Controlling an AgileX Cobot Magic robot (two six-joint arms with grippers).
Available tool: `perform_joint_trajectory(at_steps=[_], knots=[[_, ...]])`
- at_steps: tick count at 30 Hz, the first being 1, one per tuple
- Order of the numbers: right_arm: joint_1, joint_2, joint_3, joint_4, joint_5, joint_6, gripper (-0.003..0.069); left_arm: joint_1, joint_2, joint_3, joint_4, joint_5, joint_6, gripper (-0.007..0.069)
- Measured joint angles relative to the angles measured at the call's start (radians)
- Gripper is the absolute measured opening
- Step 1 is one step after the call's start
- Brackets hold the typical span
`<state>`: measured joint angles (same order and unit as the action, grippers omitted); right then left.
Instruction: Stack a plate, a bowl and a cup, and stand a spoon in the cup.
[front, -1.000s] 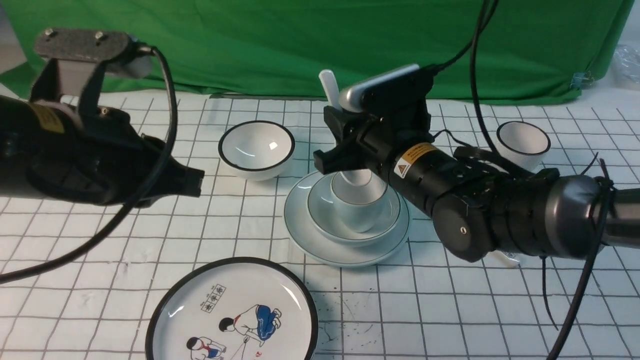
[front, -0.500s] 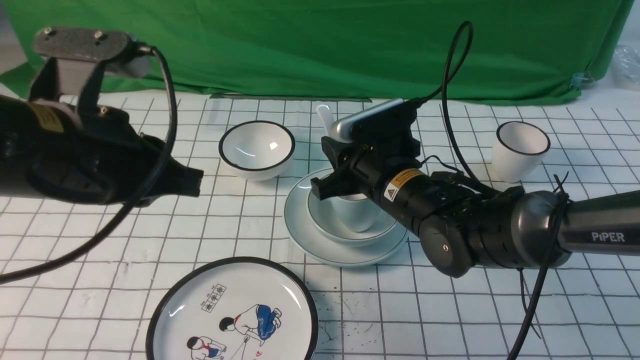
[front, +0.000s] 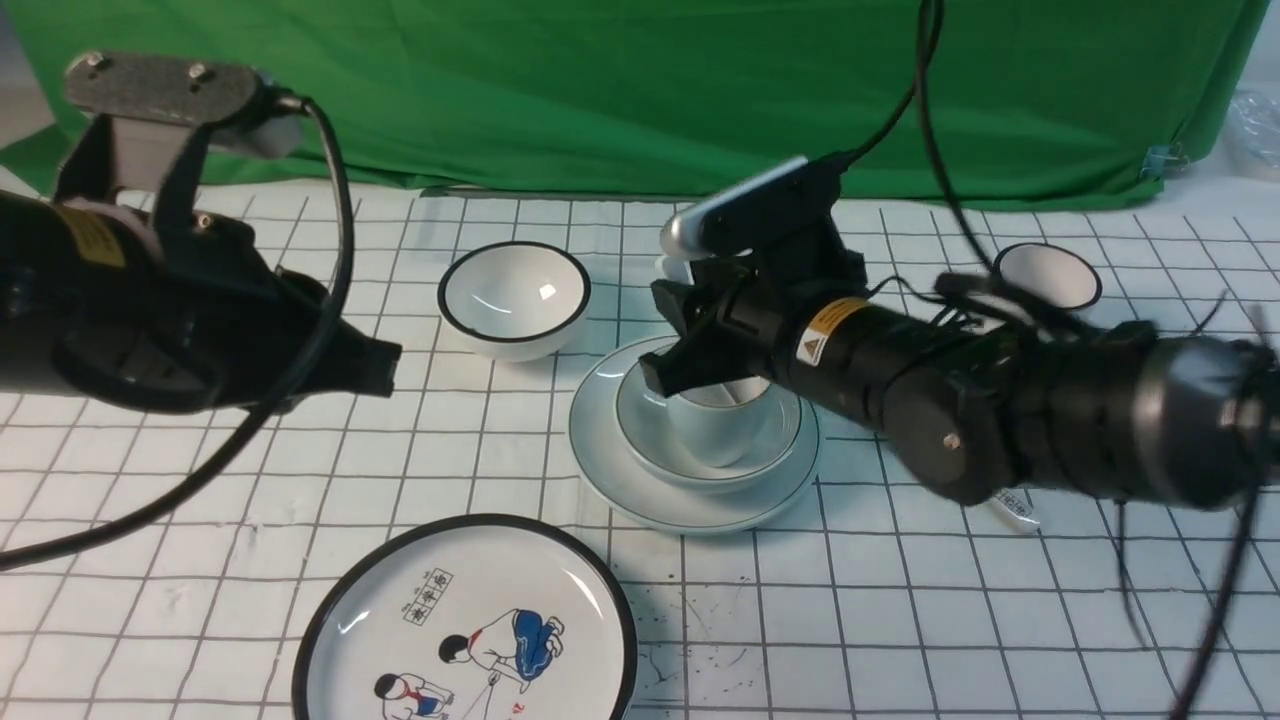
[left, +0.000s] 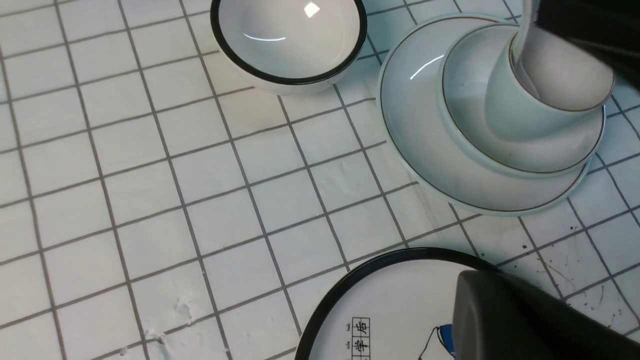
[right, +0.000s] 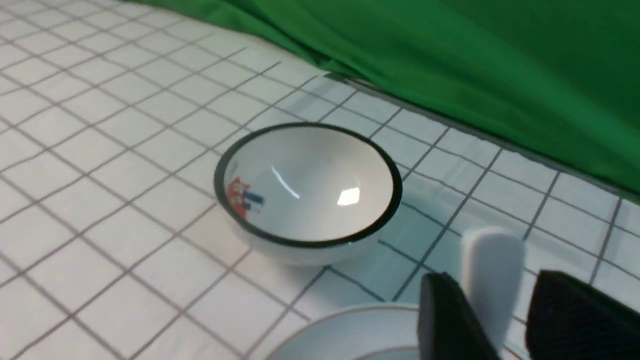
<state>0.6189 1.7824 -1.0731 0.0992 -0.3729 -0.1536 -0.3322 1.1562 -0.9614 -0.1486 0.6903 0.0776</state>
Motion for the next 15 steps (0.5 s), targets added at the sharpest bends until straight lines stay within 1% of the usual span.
perform_joint_trajectory(at_steps=[1, 2, 3, 4, 5, 6, 7, 8, 10, 11, 13, 14, 15], knots=[[-0.004, -0.034, 0.0, 0.0, 0.054, -0.004, 0.021, 0.0, 0.0, 0.0, 0.001, 0.0, 0.0, 0.0001], [-0.023, -0.144, 0.0, 0.0, 0.22, -0.021, 0.0144, 0.0, 0.0, 0.0, 0.007, 0.003, 0.0, 0.0001], [-0.026, -0.157, 0.0, 0.0, 0.238, -0.023, 0.0136, 0.0, 0.0, 0.0, 0.008, 0.003, 0.0, 0.0001], [-0.055, -0.247, 0.0, 0.0, 0.353, -0.028, 0.0085, 0.0, 0.0, 0.0, 0.022, 0.004, 0.0, 0.0001], [-0.077, -0.299, 0.0, -0.001, 0.412, -0.025, 0.0061, 0.0, 0.0, 0.0, 0.036, 0.005, 0.0, 0.0001], [-0.131, -0.39, 0.0, -0.001, 0.501, -0.007, 0.0036, 0.0, 0.0, 0.001, 0.052, 0.007, 0.0, 0.0001], [-0.152, -0.442, 0.003, -0.001, 0.54, 0.006, 0.0029, 0.0, 0.0, 0.003, 0.061, 0.01, 0.0, 0.0001], [-0.197, -0.509, 0.014, -0.001, 0.566, 0.026, 0.0027, 0.0, 0.0, 0.005, 0.065, 0.014, 0.0, 0.0001], [-0.258, -0.649, 0.074, -0.002, 0.561, 0.059, 0.0027, 0.0, -0.002, 0.019, 0.067, 0.019, 0.0, 0.0001], [-0.27, -0.664, 0.083, -0.003, 0.558, 0.064, 0.0027, 0.0, -0.004, 0.024, 0.067, 0.019, 0.0, 0.0001], [-0.323, -0.854, 0.218, -0.004, 0.478, 0.09, 0.0025, 0.0, -0.029, 0.071, 0.061, -0.005, 0.0, 0.0001], [-0.345, -0.968, 0.315, -0.004, 0.406, 0.105, 0.0025, 0.0, -0.056, 0.112, 0.058, -0.043, 0.0, 0.0001], [-0.347, -0.985, 0.315, -0.004, 0.395, 0.108, 0.0025, 0.0, -0.061, 0.119, 0.057, -0.043, 0.0, 0.0001]])
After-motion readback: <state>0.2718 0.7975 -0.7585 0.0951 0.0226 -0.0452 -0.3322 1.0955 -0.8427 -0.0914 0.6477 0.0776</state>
